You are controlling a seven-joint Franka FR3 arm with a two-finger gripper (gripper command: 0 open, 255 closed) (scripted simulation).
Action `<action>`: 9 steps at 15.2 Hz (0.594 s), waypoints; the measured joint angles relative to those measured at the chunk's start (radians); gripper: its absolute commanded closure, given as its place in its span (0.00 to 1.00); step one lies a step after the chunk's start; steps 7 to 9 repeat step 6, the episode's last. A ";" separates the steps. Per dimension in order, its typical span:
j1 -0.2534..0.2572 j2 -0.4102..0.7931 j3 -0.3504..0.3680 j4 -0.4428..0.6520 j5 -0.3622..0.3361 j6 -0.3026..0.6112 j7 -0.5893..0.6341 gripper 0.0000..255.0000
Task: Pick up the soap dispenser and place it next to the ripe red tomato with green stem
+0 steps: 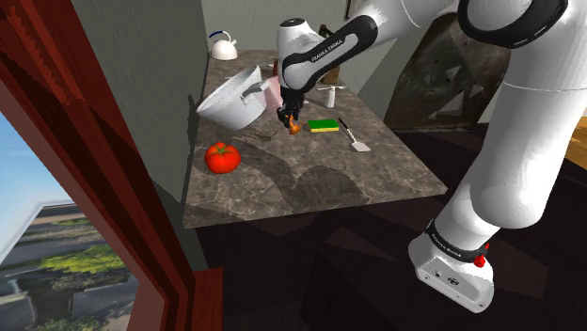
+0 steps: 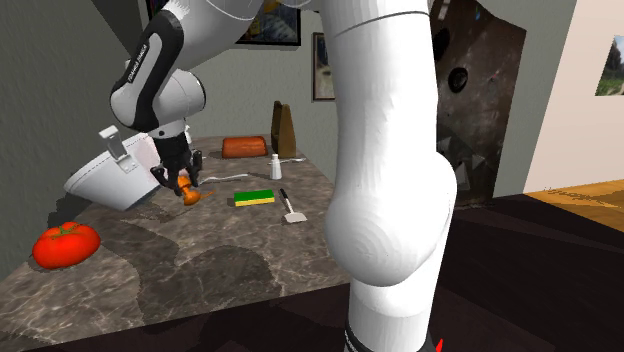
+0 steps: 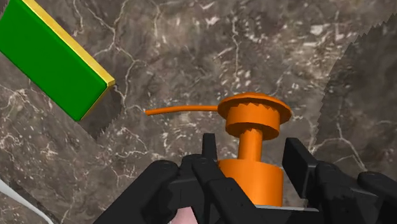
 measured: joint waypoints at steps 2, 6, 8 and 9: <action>0.000 0.012 -0.001 -0.013 -0.003 0.024 0.006 1.00; 0.000 0.051 -0.003 -0.024 -0.010 0.070 0.018 1.00; 0.000 0.051 -0.003 -0.024 -0.010 0.070 0.018 1.00; 0.000 0.051 -0.003 -0.024 -0.010 0.070 0.018 1.00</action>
